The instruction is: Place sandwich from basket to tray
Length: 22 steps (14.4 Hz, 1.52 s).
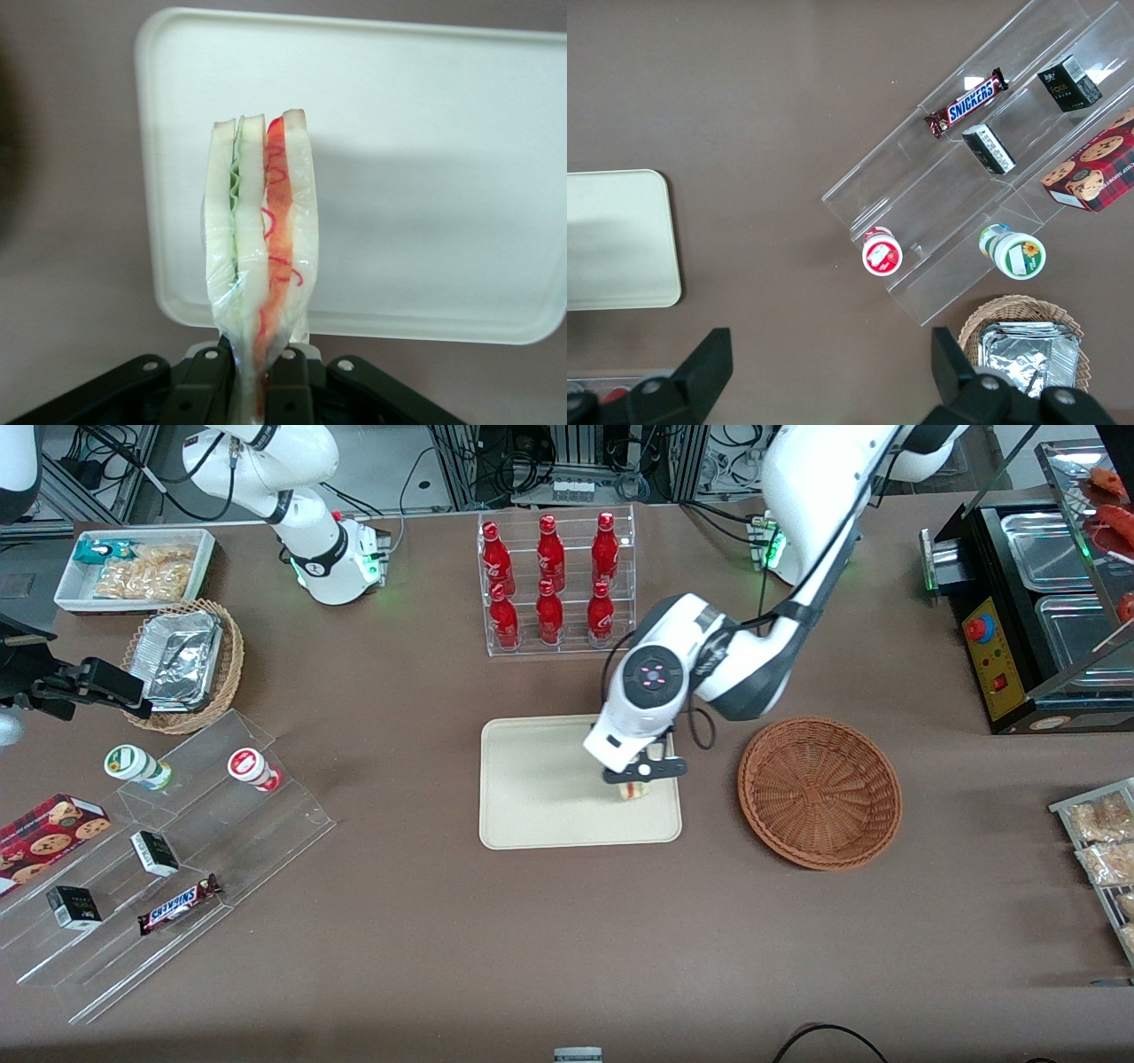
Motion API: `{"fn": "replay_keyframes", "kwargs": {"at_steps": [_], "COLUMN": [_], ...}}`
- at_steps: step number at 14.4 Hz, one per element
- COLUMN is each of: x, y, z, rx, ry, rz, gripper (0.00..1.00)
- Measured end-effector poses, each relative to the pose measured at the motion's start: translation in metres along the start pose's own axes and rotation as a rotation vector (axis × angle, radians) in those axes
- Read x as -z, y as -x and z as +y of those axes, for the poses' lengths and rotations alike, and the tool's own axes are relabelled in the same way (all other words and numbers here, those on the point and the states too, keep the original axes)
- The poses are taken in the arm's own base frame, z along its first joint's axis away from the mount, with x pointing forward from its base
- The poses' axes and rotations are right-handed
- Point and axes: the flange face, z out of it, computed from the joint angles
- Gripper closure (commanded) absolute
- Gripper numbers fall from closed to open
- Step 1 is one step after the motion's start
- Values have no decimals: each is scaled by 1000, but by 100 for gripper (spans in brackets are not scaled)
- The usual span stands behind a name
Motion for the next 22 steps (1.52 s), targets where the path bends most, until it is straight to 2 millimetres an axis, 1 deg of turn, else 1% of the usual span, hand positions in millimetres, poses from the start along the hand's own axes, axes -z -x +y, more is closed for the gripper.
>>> {"fn": "replay_keyframes", "kwargs": {"at_steps": [2,4,9,10,11,12,15,17,19,20,22], "x": [-16,-34,-68,-71,-73,-72,-69,-57,-35,-19,19], "y": [0,-3,-21,-22,-23,-23,-24,-25,-24,-21,-14], "z": [25,39,51,51,51,51,52,55,55,53,47], "rx": [-16,-27,-55,-55,-55,-57,-64,-71,-74,-76,-80], "ry": [3,1,49,52,52,52,57,69,77,69,56], "rz": [-4,-16,19,20,20,20,26,42,57,56,68], "gripper": [97,97,96,85,41,0,0,0,0,0,0]}}
